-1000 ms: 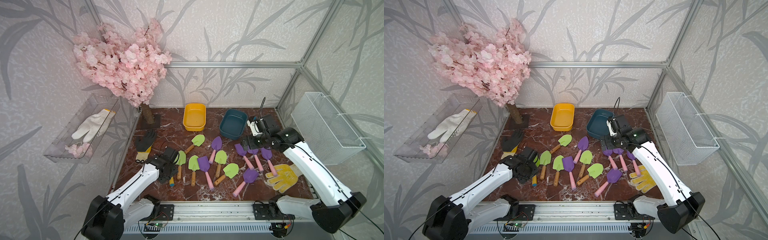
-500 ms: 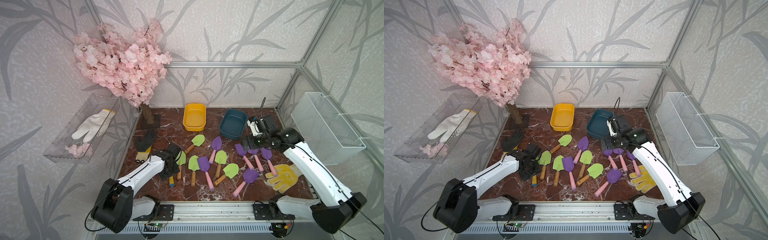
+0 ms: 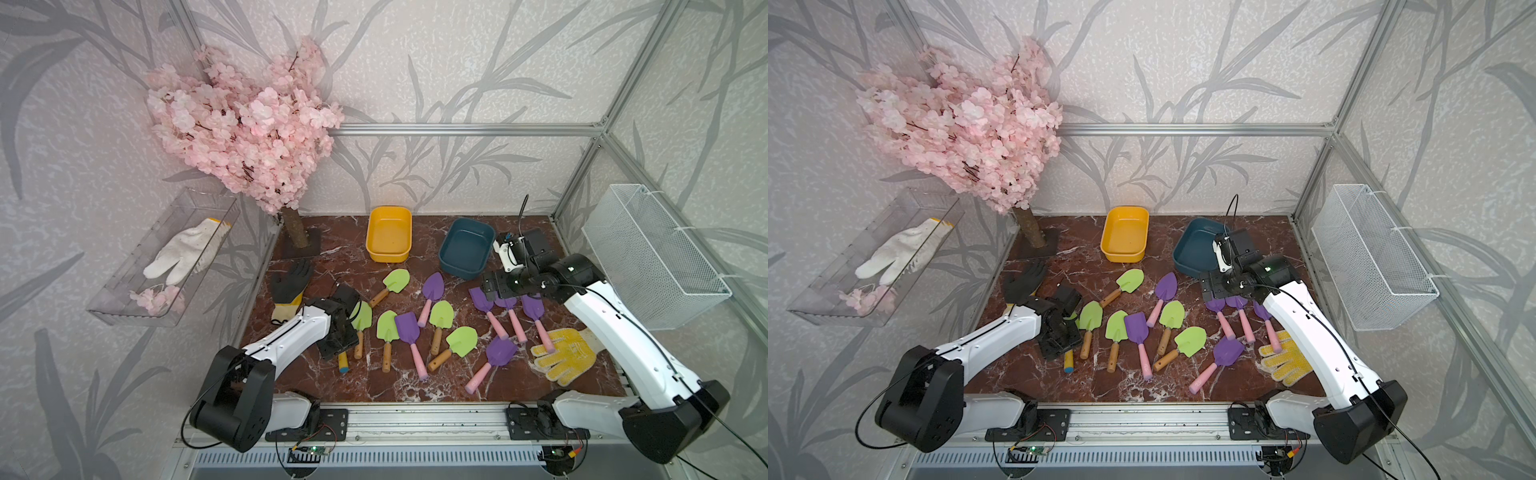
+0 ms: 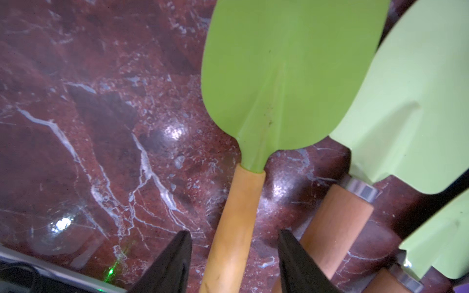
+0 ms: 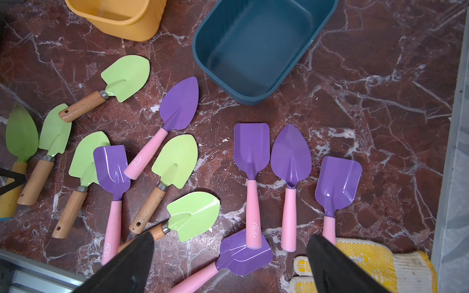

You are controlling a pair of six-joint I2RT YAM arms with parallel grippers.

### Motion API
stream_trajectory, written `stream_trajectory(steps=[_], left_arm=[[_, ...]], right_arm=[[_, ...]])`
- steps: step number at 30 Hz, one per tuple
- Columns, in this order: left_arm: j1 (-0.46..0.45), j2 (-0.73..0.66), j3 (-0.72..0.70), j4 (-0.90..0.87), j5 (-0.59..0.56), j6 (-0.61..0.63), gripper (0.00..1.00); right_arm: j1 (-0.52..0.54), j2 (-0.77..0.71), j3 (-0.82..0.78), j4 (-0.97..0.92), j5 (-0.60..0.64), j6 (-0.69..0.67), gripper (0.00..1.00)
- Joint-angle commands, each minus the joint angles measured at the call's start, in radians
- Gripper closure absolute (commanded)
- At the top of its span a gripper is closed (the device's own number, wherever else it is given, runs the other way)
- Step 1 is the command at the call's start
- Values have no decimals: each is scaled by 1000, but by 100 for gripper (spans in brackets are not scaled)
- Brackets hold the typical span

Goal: Sort the small shovels by color and place them into the storage box
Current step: Pick up the shovel from the center of the board.

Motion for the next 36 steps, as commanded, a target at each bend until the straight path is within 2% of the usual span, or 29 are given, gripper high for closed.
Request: stream_trajectory(steps=[1,9,21,31,36], left_arm=[[4,11,-12,4,5,23,43],[13,49,-27,36,18,28,46],[49,56,-54,65,36,56,57],[64,29,-64,59,32,68,78],[81,-4,-63,26,9,70,83]], right_arm=[[1,6,18,-3,5,6,1],[-1,-7,0,-3,16,11,1],[1,-8,-12,-13,18,17,1],[0,-13,-10,-10,18,24,1],[1,-15,1,-14,21,23,1]])
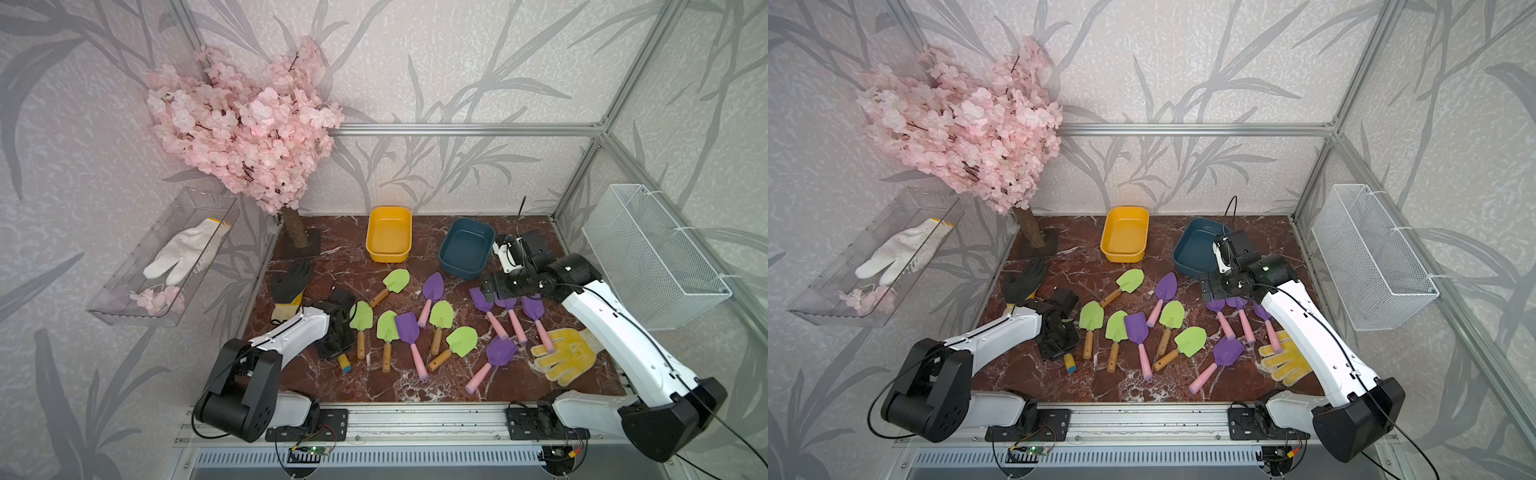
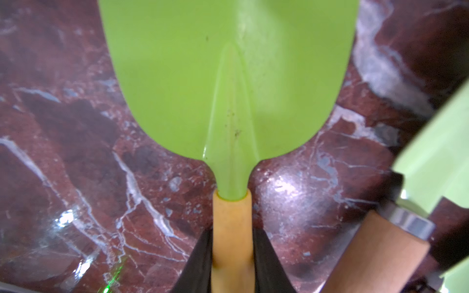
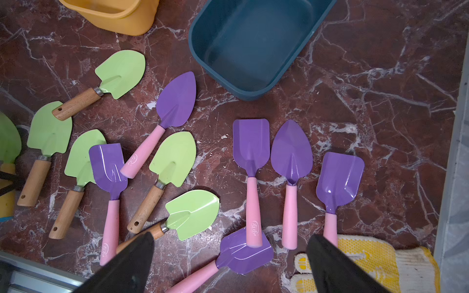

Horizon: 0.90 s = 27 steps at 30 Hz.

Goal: Sort the small shovels by color and place them into the storage box
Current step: Pick up the shovel from the center of the board, then place the shovel in the storage box.

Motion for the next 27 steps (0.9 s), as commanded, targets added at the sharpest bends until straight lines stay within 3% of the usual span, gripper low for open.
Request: stream_trajectory(steps=[1,12,16,22,27], left_arm=[[12,-43,-4,-51,-31,9,85],[13,-105,80,-166,-57,-6,94],[15,-136,181,-233,-63,62,95],[15,-90,445,-231,28,227,98],[17,137,802,-271,56,377,99]], right_arm=[[0,-19,12,-13,18,14,1],[0,-26,16,-19,13,25,1],[1,-42,5,-15,7,29,1],[0,-77,-24,25,-17,30,1],[0,-67,-7,28,-36,16,1]])
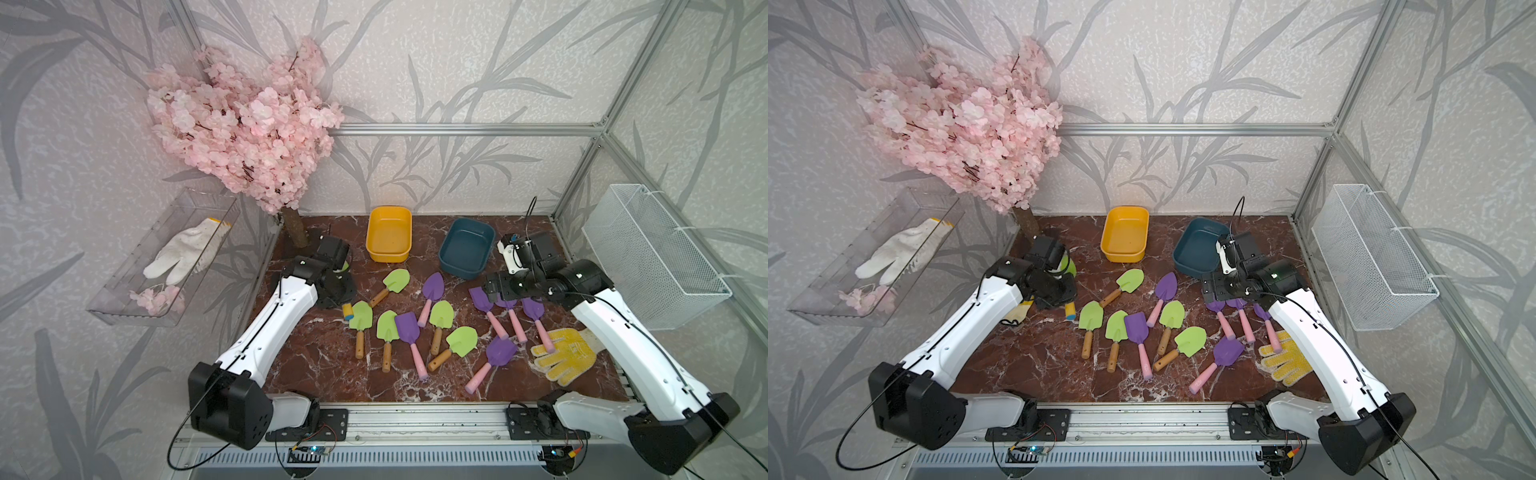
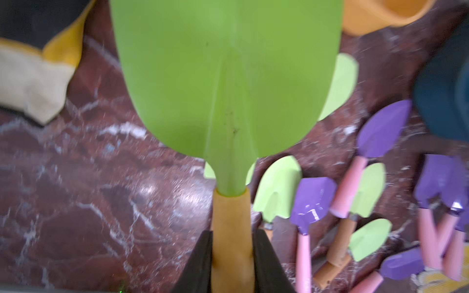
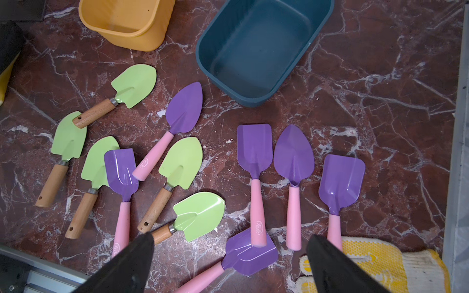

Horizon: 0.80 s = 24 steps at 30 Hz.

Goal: Sort the small shovels by color and place them into the storage box
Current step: Place the shovel in the storage box.

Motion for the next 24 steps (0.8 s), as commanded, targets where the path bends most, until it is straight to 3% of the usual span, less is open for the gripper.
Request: stream_trajectory(steps=[1,16,24], left_arm=[[6,156,195,-32,40,153,99],[8,914,1178,-185,133,291,100],[9,1092,1317,-42,105,273,100]], right_arm=[[0,-3,5,19,-17,-4,1],[0,102,16,73,-70,3,0],[0,126,-15,95,-80,12,0]])
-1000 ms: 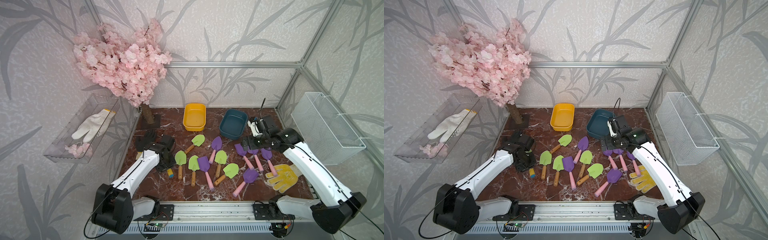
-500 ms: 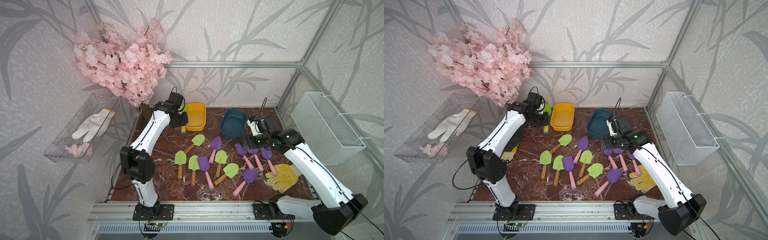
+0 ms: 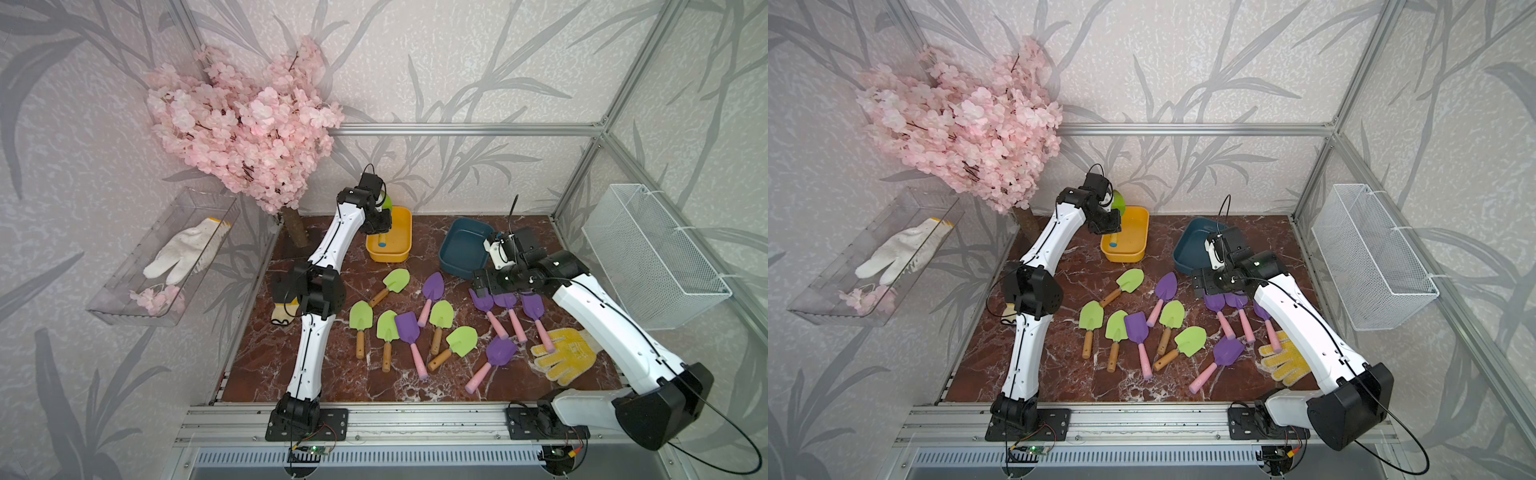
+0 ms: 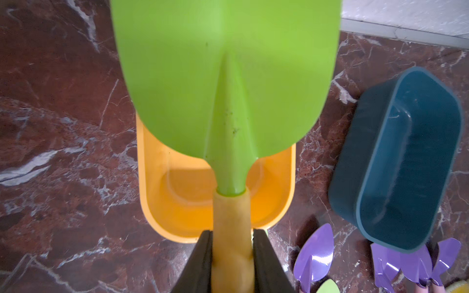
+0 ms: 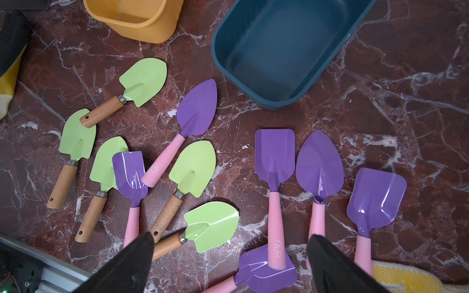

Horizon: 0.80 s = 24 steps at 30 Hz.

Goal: Sort the small shovels by color and place them into the storage box
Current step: Place the shovel in the storage box.

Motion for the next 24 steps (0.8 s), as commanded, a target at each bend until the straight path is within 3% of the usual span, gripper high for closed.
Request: stream_trajectory(steps=[1,10,24], left_arm=[[3,65,112,51,-20,9,100],[3,160,137,162,-68,8,100],[8,245,138,191,-92,32,99]], right_arm=[[0,12,-14,19,-12,10,1],[-14,51,-38,49,-66,31,1],[-27,44,-83,56,-82,43,1]])
